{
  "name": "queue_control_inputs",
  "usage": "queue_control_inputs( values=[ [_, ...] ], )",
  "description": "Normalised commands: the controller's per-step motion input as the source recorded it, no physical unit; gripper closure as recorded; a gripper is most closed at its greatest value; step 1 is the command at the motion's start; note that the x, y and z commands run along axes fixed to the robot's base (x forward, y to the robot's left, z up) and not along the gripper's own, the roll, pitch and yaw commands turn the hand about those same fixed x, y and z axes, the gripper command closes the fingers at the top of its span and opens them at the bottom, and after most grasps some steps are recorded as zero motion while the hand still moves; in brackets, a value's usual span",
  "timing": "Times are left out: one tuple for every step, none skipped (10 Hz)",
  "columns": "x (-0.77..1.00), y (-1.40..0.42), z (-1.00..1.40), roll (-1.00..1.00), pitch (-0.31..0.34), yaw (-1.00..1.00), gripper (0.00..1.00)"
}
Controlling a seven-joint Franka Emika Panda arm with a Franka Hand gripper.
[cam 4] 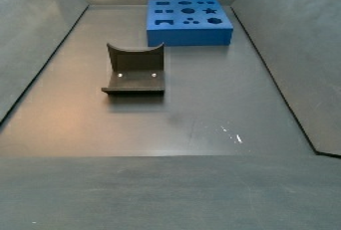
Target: Insert the round object.
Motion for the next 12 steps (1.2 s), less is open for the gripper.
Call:
queue_control_inputs(
  values=[
    [0.00, -0.03, -0.06, -0.05, 0.000, 0.00, 1.00],
    [-0.45, -0.33, -0.76, 0.00, -0.234, 0.00, 1.00],
    [-0.35, -0.52, -0.98, 0.02, -0.116, 0.03, 1.00],
    [-0.05, -0.52, -1.00, 0.08, -0.069, 0.00, 1.00],
    [0.09, -0.21, -1.00, 0.11, -0.013, -0.12, 1.00],
    [0.23, -0.02, -0.85, 0.08, 0.021, -0.16, 1.00],
    [0.21, 0.00, -0.62, 0.05, 0.060, -0.11, 1.00],
    [0.08, -0.05, -0.40, 0.02, 0.000, -0.05, 1.00],
    [0.01, -0.03, -0.16, 0.00, -0.003, 0.00, 1.00],
    [0.00, 0.00, -0.19, 0.00, 0.000, 0.00, 1.00],
    [0.00, -0.07, -0.23, 0.08, 0.000, 0.00, 1.00],
    [0.01, -0.15, -0.25, 0.07, 0.000, -0.05, 1.00]
  ],
)
